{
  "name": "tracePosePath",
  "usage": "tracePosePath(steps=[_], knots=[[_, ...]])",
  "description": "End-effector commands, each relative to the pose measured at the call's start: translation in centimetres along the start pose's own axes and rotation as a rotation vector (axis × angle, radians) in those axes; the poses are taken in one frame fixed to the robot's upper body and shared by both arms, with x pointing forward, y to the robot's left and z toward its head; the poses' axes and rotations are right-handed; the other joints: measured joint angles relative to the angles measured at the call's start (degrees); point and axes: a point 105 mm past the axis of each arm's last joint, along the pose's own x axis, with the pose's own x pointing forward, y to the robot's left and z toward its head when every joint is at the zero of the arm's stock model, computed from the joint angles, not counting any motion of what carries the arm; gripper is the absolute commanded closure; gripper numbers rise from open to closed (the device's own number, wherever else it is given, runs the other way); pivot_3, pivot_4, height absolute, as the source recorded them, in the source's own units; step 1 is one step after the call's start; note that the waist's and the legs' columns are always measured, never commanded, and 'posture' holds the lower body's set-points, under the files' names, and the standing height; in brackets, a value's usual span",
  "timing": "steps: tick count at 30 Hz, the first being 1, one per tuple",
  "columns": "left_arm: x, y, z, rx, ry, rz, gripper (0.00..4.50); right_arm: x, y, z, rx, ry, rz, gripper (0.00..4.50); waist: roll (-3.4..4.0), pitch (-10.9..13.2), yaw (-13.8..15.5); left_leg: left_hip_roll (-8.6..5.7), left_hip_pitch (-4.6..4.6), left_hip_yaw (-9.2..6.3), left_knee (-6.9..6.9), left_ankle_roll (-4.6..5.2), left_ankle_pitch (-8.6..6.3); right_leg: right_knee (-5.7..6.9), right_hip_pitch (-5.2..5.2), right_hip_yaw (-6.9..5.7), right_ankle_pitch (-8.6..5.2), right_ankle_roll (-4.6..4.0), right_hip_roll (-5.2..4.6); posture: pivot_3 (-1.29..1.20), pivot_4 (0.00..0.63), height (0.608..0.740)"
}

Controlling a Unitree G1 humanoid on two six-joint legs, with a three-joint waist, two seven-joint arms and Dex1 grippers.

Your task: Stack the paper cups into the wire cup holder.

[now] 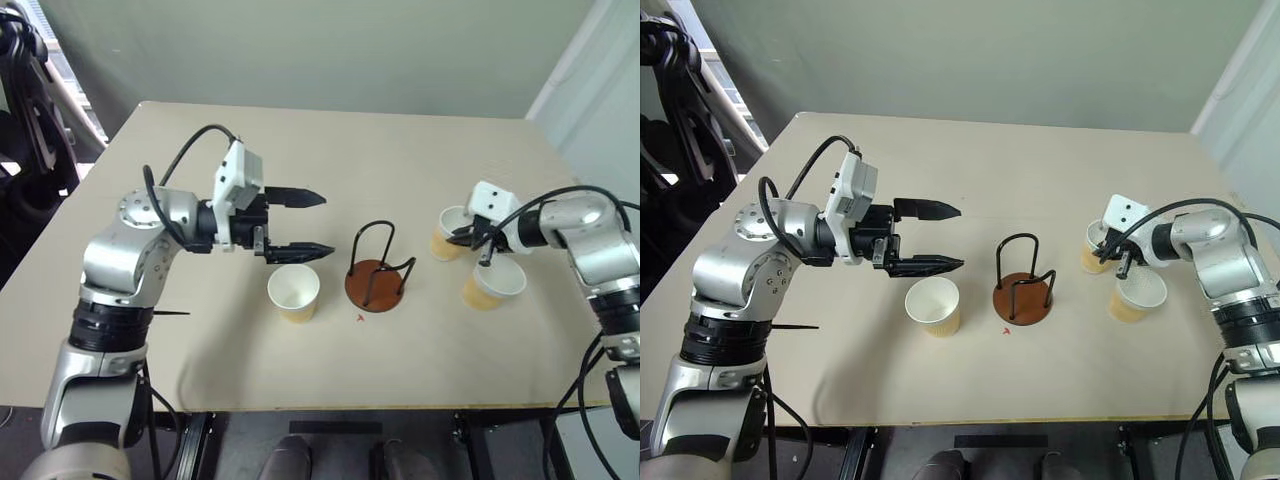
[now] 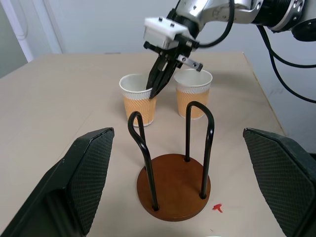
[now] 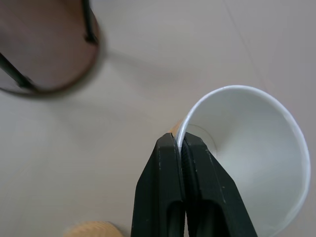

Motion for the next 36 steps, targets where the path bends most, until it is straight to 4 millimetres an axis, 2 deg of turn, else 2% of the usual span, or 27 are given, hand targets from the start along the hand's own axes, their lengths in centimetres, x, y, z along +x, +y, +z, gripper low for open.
tracePosePath(steps=[1, 7, 13, 16, 21, 26, 36], knots=[[-0.5, 0.2, 1.1, 0.045, -0.008, 0.003, 0.00, -2.7, -0.1, 2.7, -0.044, -0.078, -0.035, 4.47, 0.00, 0.00, 0.00, 0.00, 0.00, 0.00, 0.00, 0.00, 0.00, -0.01, 0.00, 0.00, 0.00, 0.00, 0.00, 0.00, 0.150, 0.740], [-0.4, 0.3, 0.8, 0.043, 0.000, -0.001, 0.00, -5.0, 2.1, 5.8, -0.113, -0.135, -0.003, 4.47, 0.00, 0.00, -0.05, 0.01, 0.01, 0.00, 0.01, -0.02, 0.01, -0.01, 0.00, 0.00, 0.00, 0.00, 0.00, 0.00, 0.150, 0.740], [-0.2, 0.5, 0.6, 0.041, 0.004, -0.015, 0.00, -7.6, 3.7, 9.8, -0.218, -0.203, -0.002, 4.47, 0.00, 0.00, -0.21, 0.00, 0.02, 0.00, 0.01, -0.02, 0.01, -0.05, 0.00, 0.01, -0.01, -0.01, 0.00, 0.00, 0.150, 0.740], [0.0, 0.6, 0.6, 0.040, 0.003, -0.023, 0.00, -8.2, 4.6, 12.0, -0.266, -0.238, 0.012, 4.47, 0.01, 0.00, -0.32, 0.00, 0.03, -0.01, 0.02, -0.02, 0.01, -0.14, -0.03, 0.02, -0.01, -0.01, 0.01, 0.00, 0.150, 0.740], [0.3, 0.7, 0.6, 0.041, 0.000, -0.035, 0.00, -8.1, 6.1, 14.3, -0.306, -0.285, 0.064, 4.47, 0.01, 0.01, -0.37, 0.01, 0.03, -0.03, 0.02, -0.01, 0.02, -0.18, -0.08, 0.02, -0.03, -0.04, 0.02, 0.00, 0.150, 0.740], [0.5, 0.8, 0.5, 0.041, -0.002, -0.042, 0.00, -7.1, 6.7, 14.1, -0.322, -0.273, 0.114, 4.47, 0.01, 0.01, -0.37, 0.01, 0.03, -0.06, 0.03, -0.01, 0.02, -0.19, -0.08, 0.01, -0.03, -0.04, 0.01, 0.00, 0.150, 0.740], [0.1, 1.0, 0.6, 0.043, -0.001, -0.028, 0.00, -5.9, 5.9, 12.0, -0.324, -0.229, 0.131, 4.47, 0.01, 0.01, -0.36, 0.01, 0.02, -0.06, 0.03, -0.01, 0.02, -0.17, -0.10, 0.01, -0.03, -0.04, 0.01, 0.00, 0.150, 0.740]])
